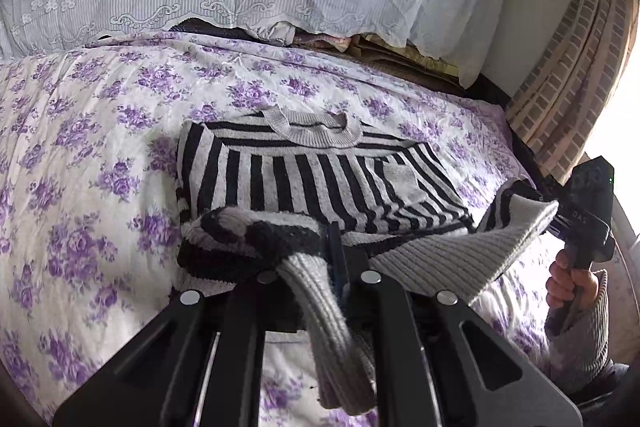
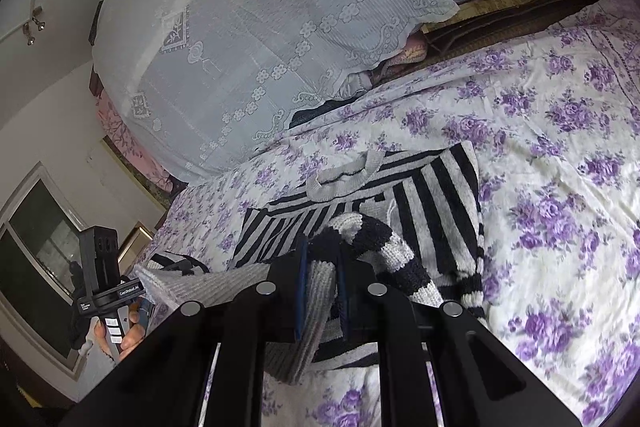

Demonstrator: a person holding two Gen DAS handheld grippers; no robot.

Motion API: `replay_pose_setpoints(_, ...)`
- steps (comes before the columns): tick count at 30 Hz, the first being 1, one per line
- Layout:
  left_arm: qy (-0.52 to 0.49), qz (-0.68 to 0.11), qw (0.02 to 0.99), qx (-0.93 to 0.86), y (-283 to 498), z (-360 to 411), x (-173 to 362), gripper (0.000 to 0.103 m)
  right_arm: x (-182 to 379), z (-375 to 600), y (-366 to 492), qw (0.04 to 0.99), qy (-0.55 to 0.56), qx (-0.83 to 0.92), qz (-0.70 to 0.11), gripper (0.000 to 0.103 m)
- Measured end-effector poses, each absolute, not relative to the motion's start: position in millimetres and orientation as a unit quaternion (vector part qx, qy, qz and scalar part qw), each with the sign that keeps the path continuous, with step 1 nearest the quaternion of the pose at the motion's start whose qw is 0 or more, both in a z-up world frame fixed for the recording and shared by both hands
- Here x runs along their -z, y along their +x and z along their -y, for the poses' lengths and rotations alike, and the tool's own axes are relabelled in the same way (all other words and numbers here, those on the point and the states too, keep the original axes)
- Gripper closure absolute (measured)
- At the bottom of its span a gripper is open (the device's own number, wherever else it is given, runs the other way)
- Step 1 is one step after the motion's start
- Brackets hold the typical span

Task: Fold small clothes
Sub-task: 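Fold the hem up over the body toward the collar with both tools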

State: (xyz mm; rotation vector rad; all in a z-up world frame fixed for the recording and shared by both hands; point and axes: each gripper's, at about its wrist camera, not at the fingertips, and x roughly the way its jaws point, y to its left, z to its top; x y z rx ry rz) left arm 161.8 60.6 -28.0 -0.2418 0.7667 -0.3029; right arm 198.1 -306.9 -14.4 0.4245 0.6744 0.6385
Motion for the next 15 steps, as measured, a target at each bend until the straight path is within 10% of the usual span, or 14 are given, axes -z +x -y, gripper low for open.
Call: replay_pose_setpoints(15,-0.139,-0.362,0.913,0.124,219.0,-76.9,31.7,0.094,11.9,296.5,257.0,0.886,0.207,-0.280,-0.307,0.090)
